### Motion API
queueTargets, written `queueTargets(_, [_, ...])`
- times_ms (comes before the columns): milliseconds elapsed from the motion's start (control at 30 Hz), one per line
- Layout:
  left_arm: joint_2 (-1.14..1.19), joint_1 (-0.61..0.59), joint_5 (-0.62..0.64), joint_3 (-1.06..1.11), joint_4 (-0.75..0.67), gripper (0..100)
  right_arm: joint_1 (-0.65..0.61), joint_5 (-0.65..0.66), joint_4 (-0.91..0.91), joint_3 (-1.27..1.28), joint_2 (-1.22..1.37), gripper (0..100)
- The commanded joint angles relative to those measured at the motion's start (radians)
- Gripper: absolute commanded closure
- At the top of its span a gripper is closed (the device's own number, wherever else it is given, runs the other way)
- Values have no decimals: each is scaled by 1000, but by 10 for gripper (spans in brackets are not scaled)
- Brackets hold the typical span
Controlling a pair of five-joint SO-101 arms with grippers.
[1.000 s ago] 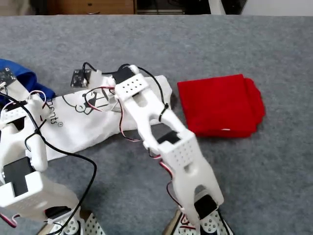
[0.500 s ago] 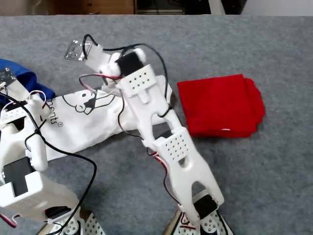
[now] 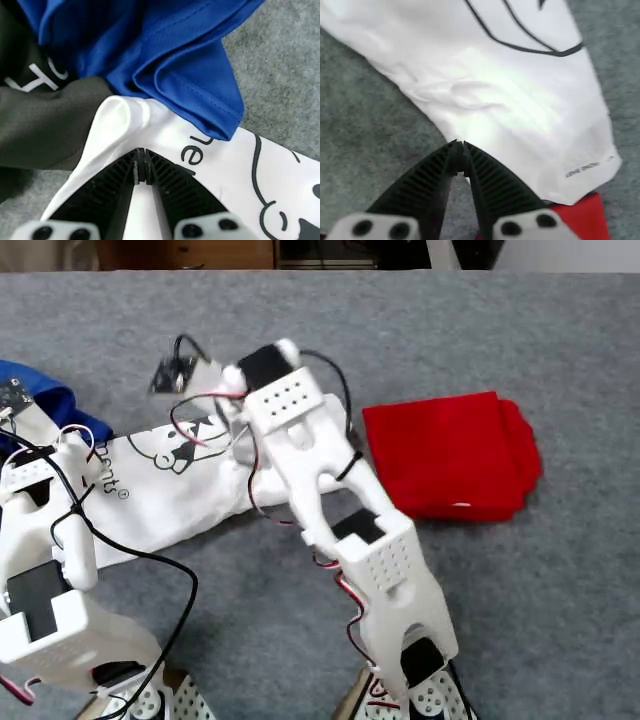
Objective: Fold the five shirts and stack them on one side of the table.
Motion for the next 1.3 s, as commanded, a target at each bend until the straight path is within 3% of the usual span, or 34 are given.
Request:
queueTargets(0, [-10, -8, -9, -52, -3, 982, -15, 2, -120, 111, -88, 995])
queueTargets(300, [-10, -8, -9, -52, -3, 982, -16, 2, -465, 193, 28, 995])
queueTargets(500, [-10, -8, -9, -52, -3, 982, -33, -2, -519, 134, 157, 995])
queueTargets(667, [-10, -8, -9, -52, -3, 982, -2, -87, -399, -64, 166, 995])
queueTargets(1000, [-10, -8, -9, -52, -3, 982, 12, -91, 46, -633, 163, 995])
queueTargets(1100, [-12, -8, -9, -52, -2, 982, 27, -89, 41, -558, 120, 995])
queueTargets(1267, [-12, -8, -9, -52, -2, 982, -51, -89, 38, -272, -31, 995])
